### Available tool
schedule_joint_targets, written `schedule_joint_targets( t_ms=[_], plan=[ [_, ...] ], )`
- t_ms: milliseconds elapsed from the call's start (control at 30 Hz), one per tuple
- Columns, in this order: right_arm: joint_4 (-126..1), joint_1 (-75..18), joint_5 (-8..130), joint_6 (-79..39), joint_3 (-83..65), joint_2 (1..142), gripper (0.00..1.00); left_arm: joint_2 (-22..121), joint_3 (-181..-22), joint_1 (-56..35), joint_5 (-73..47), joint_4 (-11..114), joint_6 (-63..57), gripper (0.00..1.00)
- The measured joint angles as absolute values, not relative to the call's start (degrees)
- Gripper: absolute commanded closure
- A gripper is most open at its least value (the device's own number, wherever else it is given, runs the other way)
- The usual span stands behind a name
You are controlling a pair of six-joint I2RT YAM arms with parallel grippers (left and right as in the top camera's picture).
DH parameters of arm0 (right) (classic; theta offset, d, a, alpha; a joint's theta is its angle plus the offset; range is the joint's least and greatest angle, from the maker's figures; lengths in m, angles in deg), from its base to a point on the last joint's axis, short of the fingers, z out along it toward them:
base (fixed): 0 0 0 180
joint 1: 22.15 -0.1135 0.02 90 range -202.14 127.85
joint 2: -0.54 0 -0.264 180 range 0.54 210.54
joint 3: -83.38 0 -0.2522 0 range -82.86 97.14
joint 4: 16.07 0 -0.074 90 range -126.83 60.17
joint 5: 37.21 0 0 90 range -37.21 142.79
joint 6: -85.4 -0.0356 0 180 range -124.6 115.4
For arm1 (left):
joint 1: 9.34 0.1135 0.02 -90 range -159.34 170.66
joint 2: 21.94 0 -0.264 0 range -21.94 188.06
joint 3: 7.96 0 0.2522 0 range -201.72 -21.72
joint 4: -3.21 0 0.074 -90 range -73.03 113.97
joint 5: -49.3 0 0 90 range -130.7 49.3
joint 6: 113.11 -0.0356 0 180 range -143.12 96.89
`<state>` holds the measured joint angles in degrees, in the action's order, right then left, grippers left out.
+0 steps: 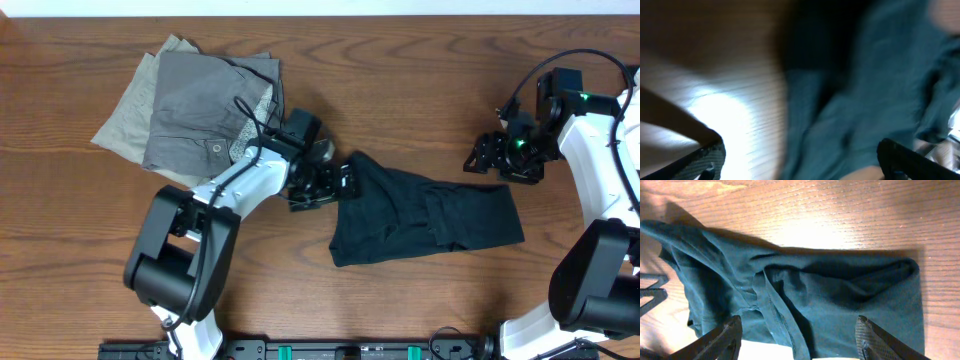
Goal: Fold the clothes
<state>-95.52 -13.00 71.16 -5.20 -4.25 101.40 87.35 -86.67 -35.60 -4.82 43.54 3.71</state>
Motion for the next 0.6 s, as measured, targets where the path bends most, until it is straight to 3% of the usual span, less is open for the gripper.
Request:
schedule_joint_targets(
  t_ms=[133, 333, 500, 533, 600],
  plan=[
    [-95.48, -13.00, 71.40, -5.20, -4.25, 101.40, 0.32, 90.19, -87.92, -38.33, 0.25, 38.32, 7.43, 0.08],
    [-95.57, -13.00, 71.71, -5.18, -4.25, 101.40, 0.33, 93.12, -88.60, -41.74, 4.47, 34.86, 12.50, 0.34],
    [-95.83, -13.00, 71.93, -5.18, -4.19, 101.40, 0.34, 94.32, -87.96, -41.76, 4.21, 35.21, 14.14, 0.86],
    [-95.83, -13.00, 71.93, -5.18, -4.21, 101.40, 0.34, 94.46, -87.74, -41.70, 4.34, 35.30, 14.38, 0.92],
    [-95.96, -13.00, 72.01, -5.16, -4.19, 101.40, 0.35, 94.54, -87.52, -41.70, 3.75, 36.44, 13.92, 0.94]
  ],
)
